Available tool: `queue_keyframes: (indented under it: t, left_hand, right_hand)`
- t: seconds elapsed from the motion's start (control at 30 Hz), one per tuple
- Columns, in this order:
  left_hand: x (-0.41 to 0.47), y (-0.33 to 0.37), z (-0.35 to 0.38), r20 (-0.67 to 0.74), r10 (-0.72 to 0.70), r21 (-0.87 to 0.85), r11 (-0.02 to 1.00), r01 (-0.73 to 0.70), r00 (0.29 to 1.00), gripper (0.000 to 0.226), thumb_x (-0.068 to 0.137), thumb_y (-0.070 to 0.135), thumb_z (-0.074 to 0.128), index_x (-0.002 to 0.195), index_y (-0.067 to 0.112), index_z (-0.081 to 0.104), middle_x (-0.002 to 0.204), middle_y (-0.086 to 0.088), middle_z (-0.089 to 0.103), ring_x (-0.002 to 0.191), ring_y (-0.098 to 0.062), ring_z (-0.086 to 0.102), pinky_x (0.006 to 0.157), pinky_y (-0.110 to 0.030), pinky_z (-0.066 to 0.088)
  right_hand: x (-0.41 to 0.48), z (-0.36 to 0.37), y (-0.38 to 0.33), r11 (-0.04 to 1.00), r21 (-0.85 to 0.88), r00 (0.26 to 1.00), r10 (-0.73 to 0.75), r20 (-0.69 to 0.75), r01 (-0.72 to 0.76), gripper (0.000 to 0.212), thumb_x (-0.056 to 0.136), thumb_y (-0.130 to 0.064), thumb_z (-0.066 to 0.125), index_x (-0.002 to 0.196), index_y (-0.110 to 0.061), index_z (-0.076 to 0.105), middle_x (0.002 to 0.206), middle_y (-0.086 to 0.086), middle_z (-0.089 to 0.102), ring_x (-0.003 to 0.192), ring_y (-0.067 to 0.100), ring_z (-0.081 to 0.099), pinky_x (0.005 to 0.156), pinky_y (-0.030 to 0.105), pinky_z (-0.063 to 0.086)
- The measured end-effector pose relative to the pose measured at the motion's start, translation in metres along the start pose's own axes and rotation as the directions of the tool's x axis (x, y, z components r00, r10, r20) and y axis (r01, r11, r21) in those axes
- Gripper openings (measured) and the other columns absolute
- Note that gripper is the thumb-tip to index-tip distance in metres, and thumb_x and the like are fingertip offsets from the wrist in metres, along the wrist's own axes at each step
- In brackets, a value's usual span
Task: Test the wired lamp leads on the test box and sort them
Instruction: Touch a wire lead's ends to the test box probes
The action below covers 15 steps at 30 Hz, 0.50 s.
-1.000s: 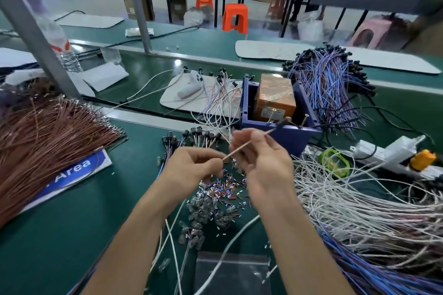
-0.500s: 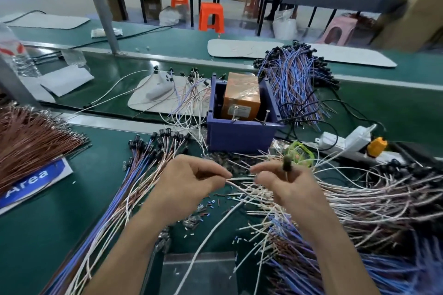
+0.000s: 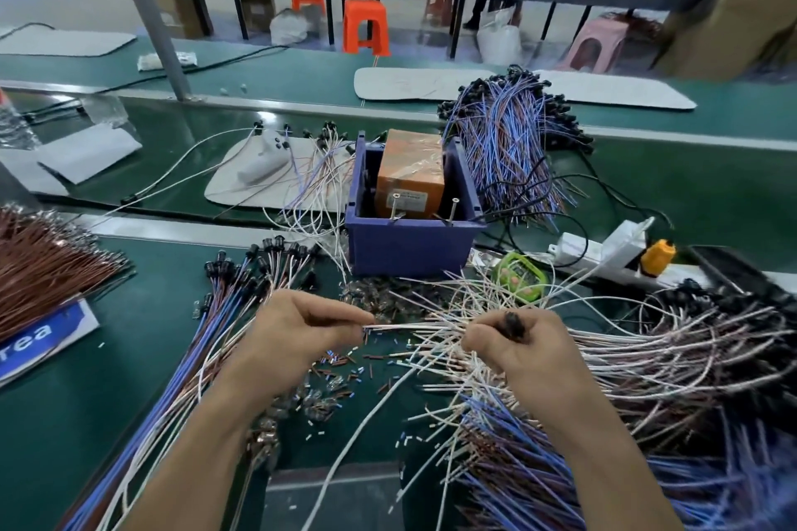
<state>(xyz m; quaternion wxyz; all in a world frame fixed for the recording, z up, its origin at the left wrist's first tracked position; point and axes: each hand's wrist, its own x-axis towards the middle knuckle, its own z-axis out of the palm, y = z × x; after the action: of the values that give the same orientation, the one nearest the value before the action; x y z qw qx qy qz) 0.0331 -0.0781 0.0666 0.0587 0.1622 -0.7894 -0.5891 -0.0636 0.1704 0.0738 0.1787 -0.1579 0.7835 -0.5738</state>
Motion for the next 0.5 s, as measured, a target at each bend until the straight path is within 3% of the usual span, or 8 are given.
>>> queue_keyframes:
  t: [0.07,0.17,0.3,0.37,0.43,0.5]
  left_hand:
    - [0.001,-0.007,-0.008,-0.026,-0.014,-0.061,0.998,0.012,1.000,0.035,0.079,-0.005,0.080,0.085,0.029,0.085,0.078,-0.007,0.079,0.069,-0.011,0.072,0.066,-0.017,0.055]
    - [0.004,-0.018,-0.020,-0.046,-0.025,-0.100,0.995,0.020,0.999,0.034,0.079,-0.007,0.080,0.086,0.025,0.085,0.078,-0.011,0.078,0.068,-0.012,0.072,0.065,-0.016,0.055]
    - [0.005,-0.032,-0.030,-0.084,-0.043,-0.210,0.977,0.025,0.996,0.023,0.066,0.011,0.083,0.087,0.020,0.085,0.078,-0.017,0.077,0.069,-0.017,0.072,0.065,-0.019,0.056]
    - [0.006,-0.039,-0.033,-0.088,-0.067,-0.244,0.969,0.044,0.994,0.028,0.061,0.018,0.083,0.090,0.018,0.085,0.079,-0.019,0.077,0.068,-0.018,0.071,0.065,-0.020,0.058]
    - [0.009,-0.047,-0.041,-0.181,-0.148,-0.312,0.946,0.086,0.972,0.030,0.061,0.015,0.083,0.091,0.014,0.084,0.081,-0.019,0.077,0.065,-0.017,0.070,0.063,-0.018,0.057]
    - [0.010,-0.051,-0.053,-0.280,-0.213,-0.328,0.938,0.115,0.936,0.030,0.062,0.012,0.083,0.092,0.012,0.083,0.081,-0.017,0.078,0.063,-0.015,0.070,0.060,-0.015,0.056]
  right_hand:
    - [-0.001,0.002,0.004,0.987,0.152,0.997,0.063,-0.047,-0.055,0.018,0.089,-0.006,0.071,0.071,-0.008,0.073,0.058,0.005,0.041,0.054,0.014,0.034,0.049,0.020,0.032]
    - [-0.004,-0.002,0.011,0.933,0.334,0.983,0.167,-0.069,-0.135,0.029,0.092,-0.002,0.067,0.065,-0.011,0.075,0.058,0.007,0.037,0.050,0.011,0.031,0.047,0.018,0.029]
    - [-0.004,-0.009,0.014,0.829,0.520,0.961,0.272,-0.058,-0.203,0.009,0.075,-0.011,0.074,0.066,-0.009,0.073,0.063,0.009,0.052,0.046,0.009,0.037,0.049,0.025,0.031]
    - [-0.003,-0.009,0.014,0.772,0.599,0.954,0.298,-0.044,-0.213,0.012,0.069,-0.013,0.073,0.074,-0.005,0.066,0.058,0.003,0.056,0.044,0.007,0.038,0.045,0.024,0.032]
    - [-0.002,-0.016,0.014,0.721,0.667,0.945,0.317,-0.081,-0.185,0.010,0.072,-0.013,0.071,0.071,-0.006,0.064,0.055,0.001,0.051,0.042,0.007,0.037,0.042,0.024,0.035]
    - [-0.002,-0.029,0.013,0.734,0.666,0.951,0.284,-0.122,-0.134,0.011,0.077,-0.015,0.070,0.071,-0.008,0.064,0.059,0.001,0.053,0.044,0.007,0.038,0.043,0.024,0.037]
